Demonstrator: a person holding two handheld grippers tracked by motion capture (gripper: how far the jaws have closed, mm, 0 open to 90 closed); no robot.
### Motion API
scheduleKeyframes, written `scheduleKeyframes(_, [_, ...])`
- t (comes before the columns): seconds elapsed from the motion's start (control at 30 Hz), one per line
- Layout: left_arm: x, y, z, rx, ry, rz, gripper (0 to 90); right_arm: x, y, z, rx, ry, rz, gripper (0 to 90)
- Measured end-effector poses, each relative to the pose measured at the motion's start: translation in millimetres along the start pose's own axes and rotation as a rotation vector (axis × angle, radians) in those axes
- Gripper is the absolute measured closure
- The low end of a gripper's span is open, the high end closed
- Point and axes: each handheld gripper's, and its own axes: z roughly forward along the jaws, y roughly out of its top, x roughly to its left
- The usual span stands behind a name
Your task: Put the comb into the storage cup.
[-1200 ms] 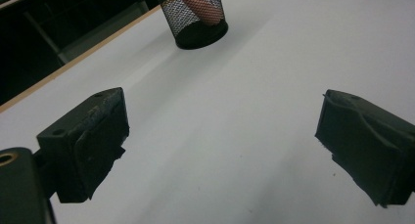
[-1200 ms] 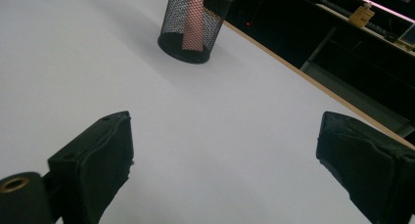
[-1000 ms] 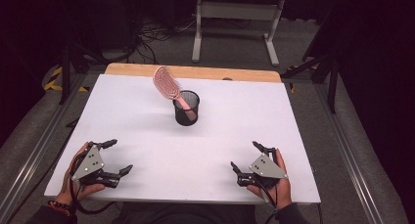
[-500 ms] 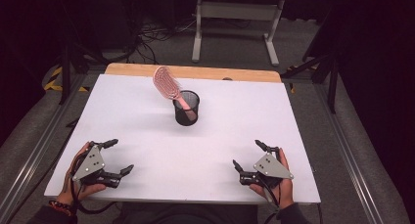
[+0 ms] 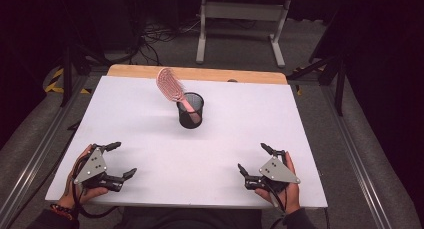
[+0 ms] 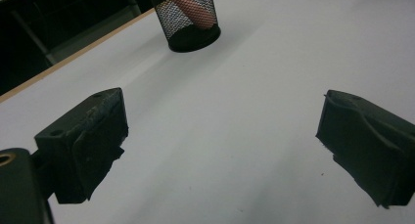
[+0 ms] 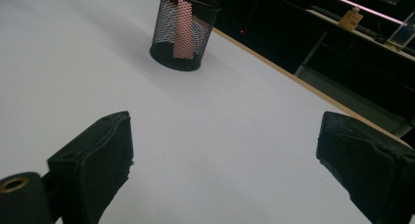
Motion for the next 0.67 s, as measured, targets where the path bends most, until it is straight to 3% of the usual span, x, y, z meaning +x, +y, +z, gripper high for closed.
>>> scheduleKeyframes(0.5, [-0.1, 1.3, 3.5, 0.010, 0.000, 0.003, 5.6, 0.8, -2.3, 2.6, -0.001, 0.023, 0.002, 7.0])
scheduleKeyframes(0.67, [-1.2, 1.4, 4.7, 0.009, -0.010, -0.014, 5.6, -0.3, -1.7, 1.8, -0.002, 0.015, -0.002, 7.0])
